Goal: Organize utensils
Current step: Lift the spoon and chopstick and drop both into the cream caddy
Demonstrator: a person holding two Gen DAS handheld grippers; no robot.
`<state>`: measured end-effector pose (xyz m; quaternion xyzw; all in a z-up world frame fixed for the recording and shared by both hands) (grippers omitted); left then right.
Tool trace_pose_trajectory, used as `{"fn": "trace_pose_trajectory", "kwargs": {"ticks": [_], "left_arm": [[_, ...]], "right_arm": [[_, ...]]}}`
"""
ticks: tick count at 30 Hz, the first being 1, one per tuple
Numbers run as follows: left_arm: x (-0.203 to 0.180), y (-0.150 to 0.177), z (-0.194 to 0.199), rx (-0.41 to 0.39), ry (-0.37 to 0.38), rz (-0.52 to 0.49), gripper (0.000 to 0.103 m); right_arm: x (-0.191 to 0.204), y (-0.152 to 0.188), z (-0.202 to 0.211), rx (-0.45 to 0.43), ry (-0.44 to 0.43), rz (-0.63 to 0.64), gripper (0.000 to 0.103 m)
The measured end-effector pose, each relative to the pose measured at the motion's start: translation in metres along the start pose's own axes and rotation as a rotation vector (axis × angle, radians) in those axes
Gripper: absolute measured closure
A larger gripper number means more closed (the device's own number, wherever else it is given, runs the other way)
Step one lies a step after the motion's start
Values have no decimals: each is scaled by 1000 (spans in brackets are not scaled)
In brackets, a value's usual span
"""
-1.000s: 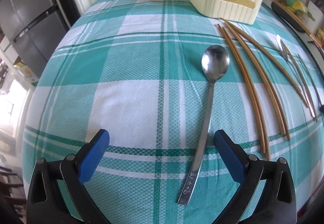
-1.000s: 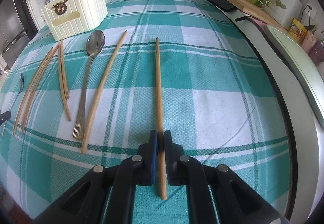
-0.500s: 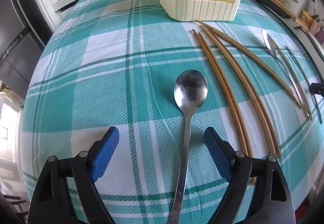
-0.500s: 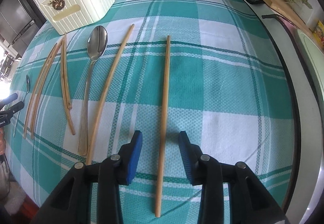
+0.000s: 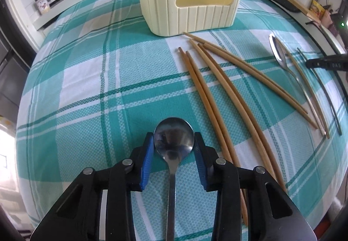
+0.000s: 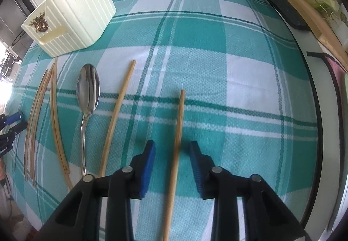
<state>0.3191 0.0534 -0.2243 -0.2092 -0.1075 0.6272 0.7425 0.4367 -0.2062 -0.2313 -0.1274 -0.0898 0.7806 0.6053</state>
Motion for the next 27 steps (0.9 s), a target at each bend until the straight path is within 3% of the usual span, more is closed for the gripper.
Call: {"fn": "trace_pose_trajectory", "kwargs": {"ticks": [1,5,9,13,19,27], "left_arm": [[1,-2,0,-4,-2,0,67],[5,-6,23,-78,10,20,67],[10,-6,70,-181,40,34,67],[13,-2,121,-293,80,47,67],[12,-7,166,-393,144,57,67],[13,-41,203,-469,219,77,67]], "right_arm": [[-1,-7,-2,-8,7,-14,96],[-5,-18,12,-70,-13,-71,97],[-5,-8,71,-201,-71,-67,97],[-1,14,136,-358,-73,-46,97],[9,38,202,-532,-79,-35,96],[35,7,243,-690,-104,-30,97]]}}
Point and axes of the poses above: each gripper's, at about its wrist camera, not at the fingertips, and z roughly against the way its jaws point, x to its left, y to its underside, the point moved 5 cm from there along -z, roughly the way its jaws point, and after that the axes turned 7 degrees about y, right-handed, at the moved point
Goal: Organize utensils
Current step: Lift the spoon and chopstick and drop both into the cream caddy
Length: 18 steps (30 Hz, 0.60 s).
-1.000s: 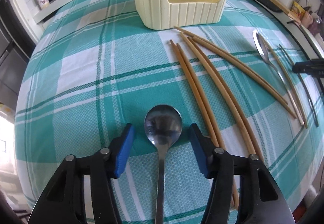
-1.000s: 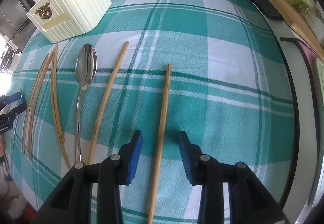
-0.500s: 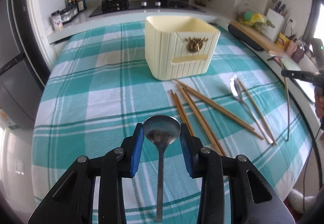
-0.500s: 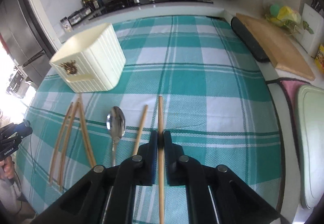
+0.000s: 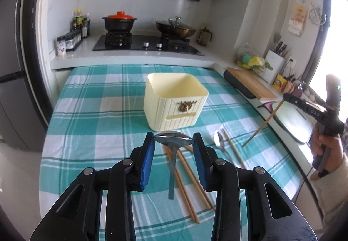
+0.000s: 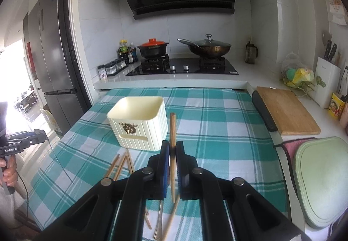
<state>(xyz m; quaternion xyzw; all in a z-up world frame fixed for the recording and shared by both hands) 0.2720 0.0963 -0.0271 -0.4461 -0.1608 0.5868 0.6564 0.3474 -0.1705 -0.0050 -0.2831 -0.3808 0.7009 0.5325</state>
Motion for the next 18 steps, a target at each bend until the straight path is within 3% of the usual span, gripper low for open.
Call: {"fn": "trace_pose_trajectory", "kwargs": {"ticks": [4,10,14,16,18], "left_arm": [[-5,-45,10,-71,52,13,67],[3,-121,-7,-190,-5,32,67],[12,-154,-36,-284,-47,74,67],[20,-159,-60,-291,-67,113,67],[29,-157,-89,-245,-80,152,67]], "right_arm": [[12,-37,-14,-32,-39,-28,96],[46,-105,-24,-129,-71,19,97],[66,-136,-37,-212,-68,33,97],[74,-141,-51,-244,-63,35,97],[80,-138,-77,-209,-57,35,97]]}}
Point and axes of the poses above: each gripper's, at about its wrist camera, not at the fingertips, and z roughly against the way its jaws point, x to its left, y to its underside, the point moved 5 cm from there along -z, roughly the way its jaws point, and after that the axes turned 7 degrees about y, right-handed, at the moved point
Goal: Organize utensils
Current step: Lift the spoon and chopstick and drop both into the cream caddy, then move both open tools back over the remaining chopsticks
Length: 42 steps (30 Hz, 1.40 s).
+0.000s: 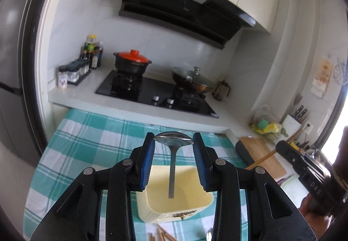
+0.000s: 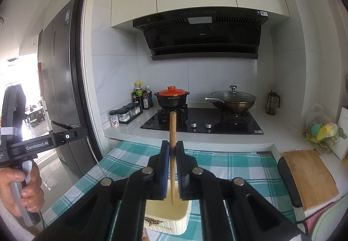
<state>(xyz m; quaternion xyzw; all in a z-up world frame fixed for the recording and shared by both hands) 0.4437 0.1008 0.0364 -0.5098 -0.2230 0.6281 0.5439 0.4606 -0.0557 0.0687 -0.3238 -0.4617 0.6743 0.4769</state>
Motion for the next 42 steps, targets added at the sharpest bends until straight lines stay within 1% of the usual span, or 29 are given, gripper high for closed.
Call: {"fn": "trace_pose_trajectory", "kwargs": {"ticks": [1,3,6,9,10,11,13,14,16,18,19,20,21,22,23,26,27,29,31,33,34,35,37,39,41,42], "left_arm": [[4,7,-15,37,-12,11,67],[12,24,-41,121,-33,22,67],[24,52,-71,244,-57,46,67],[37,76,-90,324,-83,78,67],[40,81,-93,341,-90,86,67],[43,85,-96,351,-98,95,67],[48,90,-96,355,-107,109,66],[49,91,-92,346,-110,114,66],[52,95,-79,328,-98,119,63],[56,102,-59,310,-70,105,59],[59,110,-45,302,-67,87,56],[63,118,-31,297,-74,68,51],[69,129,-18,299,-90,51,48],[75,142,-3,303,-104,37,44],[81,156,10,315,-114,28,43],[100,206,43,369,-145,30,42],[104,223,50,388,-160,37,42],[110,253,61,423,-187,50,41],[112,273,65,442,-206,53,41],[110,284,65,435,-210,58,40],[109,286,64,427,-214,53,36],[108,287,62,420,-223,42,32],[105,290,58,408,-243,7,27],[105,293,53,408,-271,-23,24],[104,295,50,403,-291,-54,18],[104,296,49,407,-299,-63,18]], "right_arm": [[1,8,-14,40,-3,-11,97],[1,28,-45,162,-17,-46,97],[-8,64,-85,348,-13,-109,97],[-19,92,-109,453,6,-162,96],[-22,97,-114,464,10,-177,96],[-26,101,-116,472,18,-191,93],[-31,105,-115,475,19,-226,90],[-33,107,-112,472,14,-238,83],[-38,109,-100,460,16,-245,73],[-42,113,-81,445,4,-239,73],[-45,118,-68,439,-10,-231,73],[-49,125,-54,435,-14,-217,73],[-52,133,-39,432,-10,-199,73],[-57,144,-22,422,3,-171,73],[-63,157,-6,412,25,-135,73],[-80,206,43,382,138,-36,72],[-85,225,57,382,179,-36,72],[-97,263,77,407,231,-68,72],[-107,295,87,446,272,-97,72],[-112,318,93,472,313,-105,72],[-114,325,97,477,326,-111,72],[-115,330,99,482,324,-120,72],[-115,337,99,492,317,-115,72],[-115,342,95,506,331,-89,70],[-113,347,92,519,322,-90,67],[-113,348,90,524,316,-94,66]]}}
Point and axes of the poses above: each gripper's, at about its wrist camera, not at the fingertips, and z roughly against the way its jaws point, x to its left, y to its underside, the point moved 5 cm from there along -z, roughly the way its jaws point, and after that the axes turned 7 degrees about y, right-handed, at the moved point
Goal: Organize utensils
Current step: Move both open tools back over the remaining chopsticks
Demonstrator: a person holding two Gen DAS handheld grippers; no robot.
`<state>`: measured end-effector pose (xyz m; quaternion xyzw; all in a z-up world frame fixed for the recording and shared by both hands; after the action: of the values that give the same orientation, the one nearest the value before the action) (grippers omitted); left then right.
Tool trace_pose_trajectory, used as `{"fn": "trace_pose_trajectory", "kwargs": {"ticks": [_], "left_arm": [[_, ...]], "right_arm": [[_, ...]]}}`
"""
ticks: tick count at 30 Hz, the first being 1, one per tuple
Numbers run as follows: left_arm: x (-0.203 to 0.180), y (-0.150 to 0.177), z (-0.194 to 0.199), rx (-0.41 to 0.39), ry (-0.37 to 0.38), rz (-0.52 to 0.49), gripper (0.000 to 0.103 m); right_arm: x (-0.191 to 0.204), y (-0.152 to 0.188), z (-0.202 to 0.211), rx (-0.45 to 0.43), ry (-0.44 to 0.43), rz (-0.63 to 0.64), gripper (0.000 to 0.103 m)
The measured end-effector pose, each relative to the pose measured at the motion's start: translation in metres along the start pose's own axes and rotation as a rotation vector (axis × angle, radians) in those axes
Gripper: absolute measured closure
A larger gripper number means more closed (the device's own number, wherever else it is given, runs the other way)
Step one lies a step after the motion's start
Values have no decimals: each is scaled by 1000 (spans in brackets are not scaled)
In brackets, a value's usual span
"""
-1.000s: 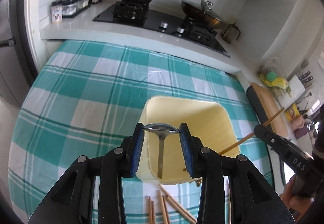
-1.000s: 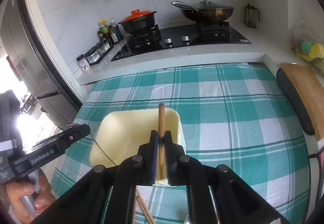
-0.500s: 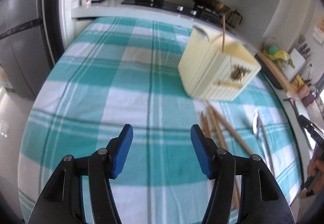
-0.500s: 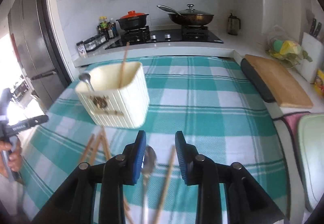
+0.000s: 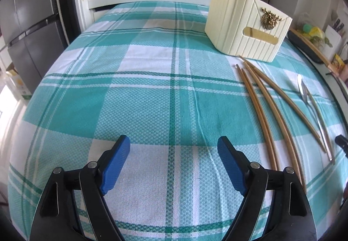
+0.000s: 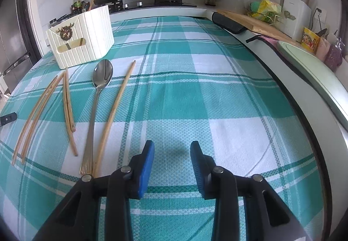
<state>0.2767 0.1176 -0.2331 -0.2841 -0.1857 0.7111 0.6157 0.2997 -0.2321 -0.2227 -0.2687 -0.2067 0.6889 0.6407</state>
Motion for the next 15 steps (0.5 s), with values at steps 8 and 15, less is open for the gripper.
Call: {"fn": "trace_pose_trajectory", "kwargs": {"ticks": [8,15], "left_arm": [[-2,4,-6,36,-53,-31,3],[-1,5,-7,38,-62,-23,1]], "right_arm": [[6,3,-4,16,20,27,56],[5,3,-6,18,16,19,54]]}}
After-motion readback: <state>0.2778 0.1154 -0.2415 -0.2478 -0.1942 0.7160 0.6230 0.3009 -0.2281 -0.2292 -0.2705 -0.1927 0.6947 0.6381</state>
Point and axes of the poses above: each gripper's, at about its wrist camera, not at the fingertips, and z roughly against the way its jaws point, x to its left, y to its underside, the point moved 5 cm from there along -z, roughly the way its jaws point, and after that the axes turned 7 degrees about y, right-handed, at the moved point
